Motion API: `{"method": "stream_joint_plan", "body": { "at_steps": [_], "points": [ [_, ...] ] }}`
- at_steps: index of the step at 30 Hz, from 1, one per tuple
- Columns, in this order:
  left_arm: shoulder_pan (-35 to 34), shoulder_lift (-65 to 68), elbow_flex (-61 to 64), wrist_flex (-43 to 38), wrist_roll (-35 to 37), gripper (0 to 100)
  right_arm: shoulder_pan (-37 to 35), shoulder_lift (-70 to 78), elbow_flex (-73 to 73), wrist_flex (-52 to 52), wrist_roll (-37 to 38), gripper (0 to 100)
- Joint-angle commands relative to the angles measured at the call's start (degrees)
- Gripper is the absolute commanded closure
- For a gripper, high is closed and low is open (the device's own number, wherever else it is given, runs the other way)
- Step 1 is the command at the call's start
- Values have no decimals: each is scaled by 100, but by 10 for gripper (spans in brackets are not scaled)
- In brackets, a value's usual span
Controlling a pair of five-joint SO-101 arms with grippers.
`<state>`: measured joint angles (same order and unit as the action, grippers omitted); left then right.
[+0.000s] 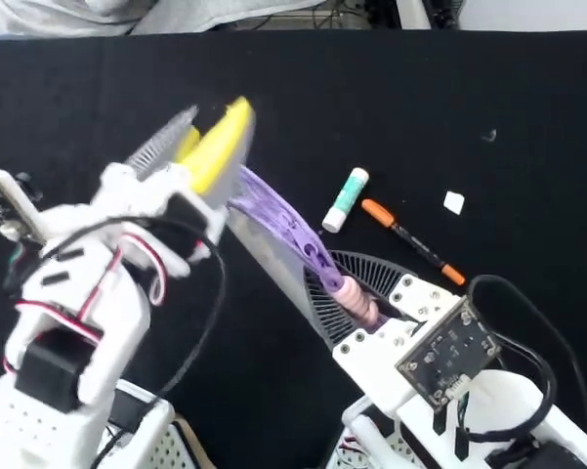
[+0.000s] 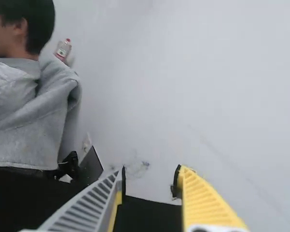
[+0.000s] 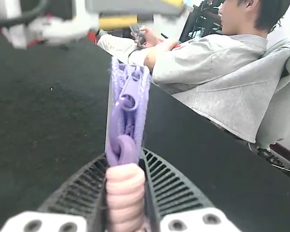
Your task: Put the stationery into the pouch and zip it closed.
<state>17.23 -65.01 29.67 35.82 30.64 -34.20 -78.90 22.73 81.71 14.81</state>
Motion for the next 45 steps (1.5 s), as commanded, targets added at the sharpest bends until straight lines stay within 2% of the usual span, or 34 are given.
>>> {"method": "stream_joint_plan", "body": {
  "at_steps": [1, 7, 11, 19, 26, 29, 33, 40, 45],
  "points": [
    [-532, 580, -857, 62, 53, 812, 123, 57, -66, -193, 44, 988],
    [-1174, 2013, -2369, 1407, 35, 812, 993, 48, -444, -167, 44, 988],
    [-1200, 2848, -2888, 1969, -26, 812, 1327, 48, -629, -158, 246, 988],
    [-1147, 4360, -3187, 2057, -967, 812, 2752, 57, -1033, -149, 316, 988],
    [-382, 5451, -3301, 2013, -1732, 812, 4396, 435, -1059, -149, 273, 988],
    [-145, 6101, -3653, 2057, -1802, 812, 4862, 681, -1068, -158, 273, 988],
    [31, 7209, -4497, 2295, -1846, 813, 5152, 822, -1068, -158, 281, 988],
    [602, 9389, -6914, 3604, -2426, 813, 5442, 857, -1068, -176, 281, 988],
    [866, 10822, -8752, 4246, -2470, 813, 5442, 866, -1051, -167, 281, 988]
  ]
}}
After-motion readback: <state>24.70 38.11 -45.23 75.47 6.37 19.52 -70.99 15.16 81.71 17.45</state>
